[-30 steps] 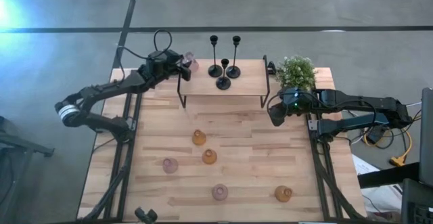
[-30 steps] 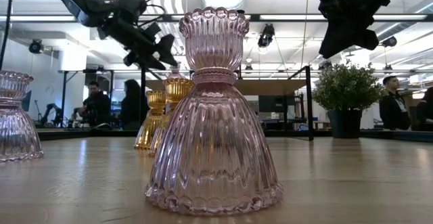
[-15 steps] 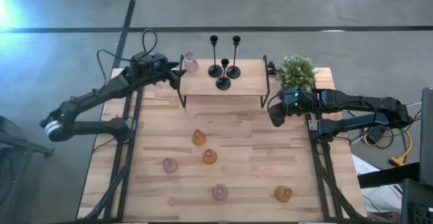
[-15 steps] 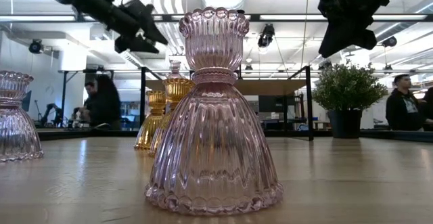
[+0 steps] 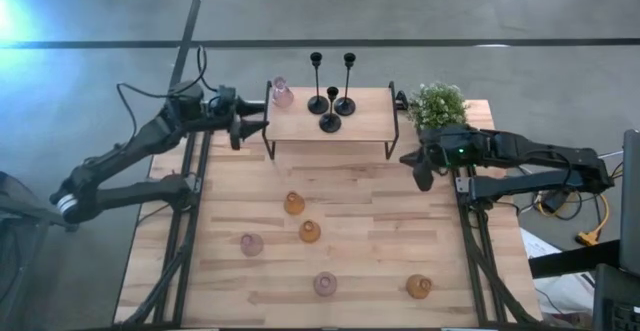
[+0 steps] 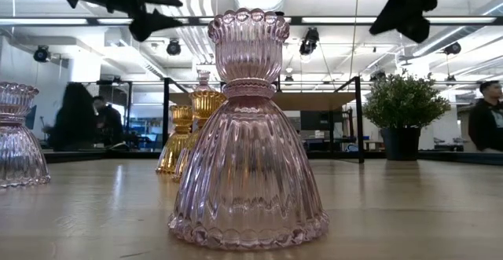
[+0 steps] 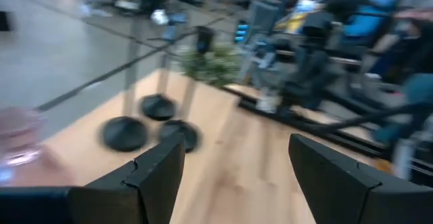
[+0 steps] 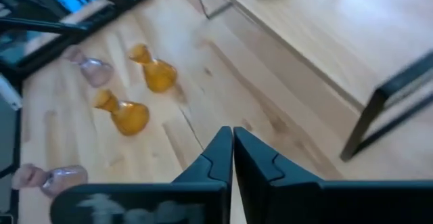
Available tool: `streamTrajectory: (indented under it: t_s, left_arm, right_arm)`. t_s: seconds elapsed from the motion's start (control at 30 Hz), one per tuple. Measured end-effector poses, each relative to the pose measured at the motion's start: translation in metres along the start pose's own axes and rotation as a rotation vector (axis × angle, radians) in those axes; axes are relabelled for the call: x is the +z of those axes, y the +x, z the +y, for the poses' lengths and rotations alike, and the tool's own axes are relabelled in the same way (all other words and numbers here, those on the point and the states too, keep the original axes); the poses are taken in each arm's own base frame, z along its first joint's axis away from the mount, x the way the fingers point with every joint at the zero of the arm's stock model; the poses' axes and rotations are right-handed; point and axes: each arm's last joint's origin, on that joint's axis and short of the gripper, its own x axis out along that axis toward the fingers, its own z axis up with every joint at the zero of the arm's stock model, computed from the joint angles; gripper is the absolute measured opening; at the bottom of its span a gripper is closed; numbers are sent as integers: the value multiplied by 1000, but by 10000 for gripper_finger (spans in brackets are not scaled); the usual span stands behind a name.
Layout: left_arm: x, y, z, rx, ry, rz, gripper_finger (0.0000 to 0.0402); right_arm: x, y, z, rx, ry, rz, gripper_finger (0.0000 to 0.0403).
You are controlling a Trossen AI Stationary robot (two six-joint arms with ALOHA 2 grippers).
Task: Pick & Place candle stick holders
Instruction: Put the top left orange glass candle holder on the shelf
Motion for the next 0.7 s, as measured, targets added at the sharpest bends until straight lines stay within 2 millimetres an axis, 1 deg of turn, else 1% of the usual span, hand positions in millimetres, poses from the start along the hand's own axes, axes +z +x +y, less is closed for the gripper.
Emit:
streamTrajectory:
  t_s: [0.17,0.3,0.43,0.53,0.7]
  left_arm:
    - [-1,0,-20,-126,-22,7,260]
    - [-7,6,-37,-187,-16,50,248]
    - [-15,11,-49,-168,-5,104,238]
    - [-22,11,-53,-156,-4,169,236]
    - [-41,8,-55,-100,-25,354,235]
  right_arm:
    - [-2,-16,4,67,-68,-61,8]
    - [-9,-25,0,52,-85,-111,8]
    - [-22,-31,-9,36,-69,-148,8]
    - [-31,-35,-15,48,-61,-176,8]
    - [-46,-35,-25,53,-36,-196,8]
